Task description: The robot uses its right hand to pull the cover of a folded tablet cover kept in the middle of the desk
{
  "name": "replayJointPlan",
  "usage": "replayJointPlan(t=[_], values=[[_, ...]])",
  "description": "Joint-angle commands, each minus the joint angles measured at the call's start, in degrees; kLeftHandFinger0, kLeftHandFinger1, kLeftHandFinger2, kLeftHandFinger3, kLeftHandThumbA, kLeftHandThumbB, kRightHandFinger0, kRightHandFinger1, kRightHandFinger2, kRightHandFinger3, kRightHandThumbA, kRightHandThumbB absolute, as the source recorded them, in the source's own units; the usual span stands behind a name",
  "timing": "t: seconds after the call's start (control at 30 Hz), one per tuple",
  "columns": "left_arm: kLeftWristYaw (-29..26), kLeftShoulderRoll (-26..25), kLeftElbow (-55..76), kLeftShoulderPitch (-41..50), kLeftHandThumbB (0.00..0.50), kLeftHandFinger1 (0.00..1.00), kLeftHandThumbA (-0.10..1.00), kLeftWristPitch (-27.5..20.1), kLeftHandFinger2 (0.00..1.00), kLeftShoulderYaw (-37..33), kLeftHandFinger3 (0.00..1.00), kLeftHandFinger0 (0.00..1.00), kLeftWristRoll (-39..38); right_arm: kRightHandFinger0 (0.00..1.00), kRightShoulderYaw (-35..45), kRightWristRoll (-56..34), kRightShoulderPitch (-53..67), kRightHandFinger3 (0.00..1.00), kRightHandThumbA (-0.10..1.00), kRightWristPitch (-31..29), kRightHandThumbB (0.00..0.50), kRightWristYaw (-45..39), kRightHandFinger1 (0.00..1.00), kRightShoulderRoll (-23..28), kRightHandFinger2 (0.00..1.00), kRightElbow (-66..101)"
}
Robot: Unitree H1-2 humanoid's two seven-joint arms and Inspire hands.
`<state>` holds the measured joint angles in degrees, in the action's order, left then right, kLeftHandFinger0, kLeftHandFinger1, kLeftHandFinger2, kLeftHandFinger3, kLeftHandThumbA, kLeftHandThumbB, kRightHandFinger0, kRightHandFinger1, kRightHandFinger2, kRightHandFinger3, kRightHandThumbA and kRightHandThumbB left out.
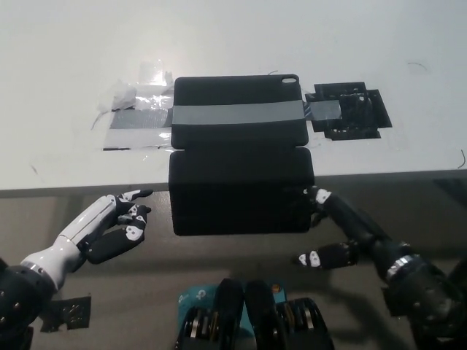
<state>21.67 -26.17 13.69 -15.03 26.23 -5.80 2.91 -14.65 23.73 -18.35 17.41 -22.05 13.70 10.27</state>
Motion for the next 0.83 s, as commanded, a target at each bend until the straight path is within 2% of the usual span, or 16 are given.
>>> replayJointPlan(t=[0.0,0.03,0.07,0.1,0.13,0.23,0.3,0.43,0.47,0.5,0.63,0.67,0.8], values=[[0.68,-0.83,0.28,-1.17,0.097,0.85,1.0,0.7,0.99,0.58,1.0,0.8,0.13,0.72,5.57,-9.84,-1.3,1.0,0.89,-1.71,0.158,-1.51,0.76,1.58,0.89,3.6],[0.72,-0.86,0.19,-1.16,0.092,0.86,1.0,0.7,0.99,0.56,1.0,0.81,0.01,0.85,7.96,-12.03,-1.4,1.0,0.91,-2.34,0.209,-0.78,0.88,1.54,0.97,3.05],[0.66,-0.82,0.25,-1.13,0.092,0.86,1.0,0.7,1.0,0.51,1.0,0.82,0.17,0.9,10.32,-13.73,-1.52,1.0,0.99,-3.15,0.252,0.0,0.95,1.8,1.0,2.2],[0.66,-0.83,0.28,-1.12,0.092,0.87,1.0,0.7,1.0,0.51,1.0,0.82,0.22,0.91,11.03,-13.86,-1.45,1.0,1.0,-4.0,0.263,0.42,0.96,1.91,1.0,1.64],[0.54,-0.74,0.09,-1.12,0.106,0.86,1.0,0.7,1.0,0.55,1.0,0.82,0.15,0.98,12.64,-14.96,-1.18,1.0,1.0,-4.9,0.264,1.06,1.0,1.59,1.0,0.78],[0.52,-0.56,-0.13,-1.27,0.109,0.86,1.0,0.7,0.99,0.29,1.0,0.81,0.1,1.0,16.15,-16.44,-0.12,1.0,1.0,-5.4,0.354,2.13,1.0,1.19,1.0,-0.96],[0.29,-0.31,-0.11,-1.17,0.117,0.85,1.0,0.7,0.98,0.43,1.0,0.8,0.02,1.0,17.5,-17.05,0.23,1.0,1.0,-6.21,0.276,2.55,1.0,0.89,1.0,-2.21],[0.31,-0.25,0.23,-0.54,0.129,0.85,1.0,0.7,0.98,0.51,1.0,0.8,-0.27,1.0,19.15,-18.1,0.83,1.0,1.0,-4.27,0.29,2.89,1.0,0.16,1.0,-2.73],[0.28,-0.25,0.3,-0.56,0.127,0.84,1.0,0.7,0.98,0.28,1.0,0.79,-0.03,1.0,19.5,-18.52,0.85,1.0,1.0,-3.74,0.263,3.17,1.0,-0.31,1.0,-3.07],[0.31,-0.18,0.18,-0.57,0.136,0.84,1.0,0.7,0.98,0.34,1.0,0.8,-0.14,1.0,19.46,-18.48,0.9,1.0,1.0,-3.91,0.256,3.25,1.0,-0.41,1.0,-3.16],[-0.1,0.25,0.12,-0.54,0.142,0.83,1.0,0.7,0.97,0.8,1.0,0.79,-0.32,1.0,18.46,-17.74,0.37,1.0,1.0,-4.61,0.259,3.04,1.0,0.13,1.0,-3.82],[-0.09,0.28,0.14,-0.56,0.145,0.82,1.0,0.7,0.96,0.84,1.0,0.78,-0.4,1.0,18.22,-17.66,0.43,1.0,1.0,-4.41,0.244,3.08,1.0,0.13,1.0,-3.63],[0.12,0.31,0.79,-1.02,0.103,0.83,1.0,0.7,0.96,0.81,1.0,0.78,-0.28,1.0,16.95,-16.29,0.16,1.0,1.0,-4.49,0.256,3.37,1.0,0.65,1.0,-3.52]])
